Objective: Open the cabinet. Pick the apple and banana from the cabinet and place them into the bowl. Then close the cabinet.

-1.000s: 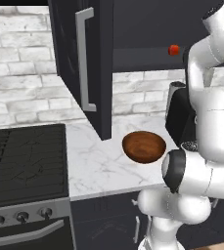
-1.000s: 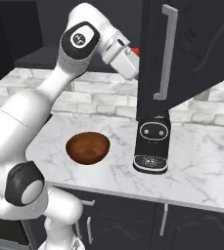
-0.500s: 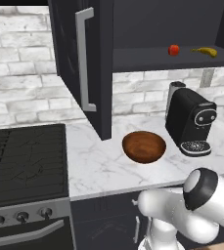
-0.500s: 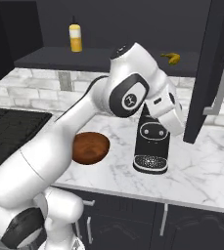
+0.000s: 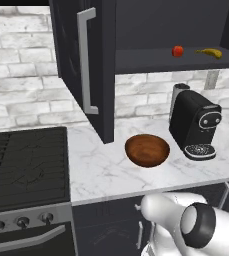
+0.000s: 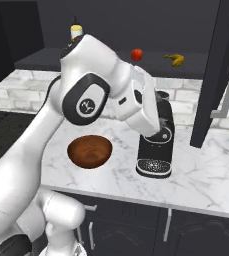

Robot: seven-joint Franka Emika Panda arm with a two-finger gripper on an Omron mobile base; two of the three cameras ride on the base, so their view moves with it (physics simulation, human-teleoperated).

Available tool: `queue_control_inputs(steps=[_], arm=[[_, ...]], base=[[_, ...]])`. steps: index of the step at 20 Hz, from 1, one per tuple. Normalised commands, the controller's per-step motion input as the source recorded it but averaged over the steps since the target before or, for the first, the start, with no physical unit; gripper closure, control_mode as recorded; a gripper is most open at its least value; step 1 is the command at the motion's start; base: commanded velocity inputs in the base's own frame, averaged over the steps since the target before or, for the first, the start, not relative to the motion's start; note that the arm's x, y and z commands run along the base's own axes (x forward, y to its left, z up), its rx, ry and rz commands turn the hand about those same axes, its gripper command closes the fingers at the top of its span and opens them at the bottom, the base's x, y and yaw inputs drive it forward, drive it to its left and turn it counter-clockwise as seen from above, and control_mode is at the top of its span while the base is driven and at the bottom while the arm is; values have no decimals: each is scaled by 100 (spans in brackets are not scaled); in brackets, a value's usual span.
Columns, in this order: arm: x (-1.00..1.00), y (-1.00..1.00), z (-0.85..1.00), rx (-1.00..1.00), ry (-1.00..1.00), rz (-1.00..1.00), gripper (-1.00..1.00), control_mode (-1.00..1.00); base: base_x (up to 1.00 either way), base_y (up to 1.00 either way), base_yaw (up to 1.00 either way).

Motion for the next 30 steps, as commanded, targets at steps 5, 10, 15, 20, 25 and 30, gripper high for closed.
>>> queue_control_inputs(steps=[5,10,15,20,25,30], arm=[[-59,100,100,-16,-11,7,-100,-100],[-15,64,49,-16,-11,33,-100,-100],[-1,42,4,-15,0,62,-100,-100],[2,20,-12,-16,0,68,-100,-100],[19,11,1,-5,-1,45,-100,-100],[54,14,9,-5,-1,19,-100,-100]], base=[[0,0,0],[0,0,0],[0,0,0],[0,0,0],[0,0,0],[0,0,0]])
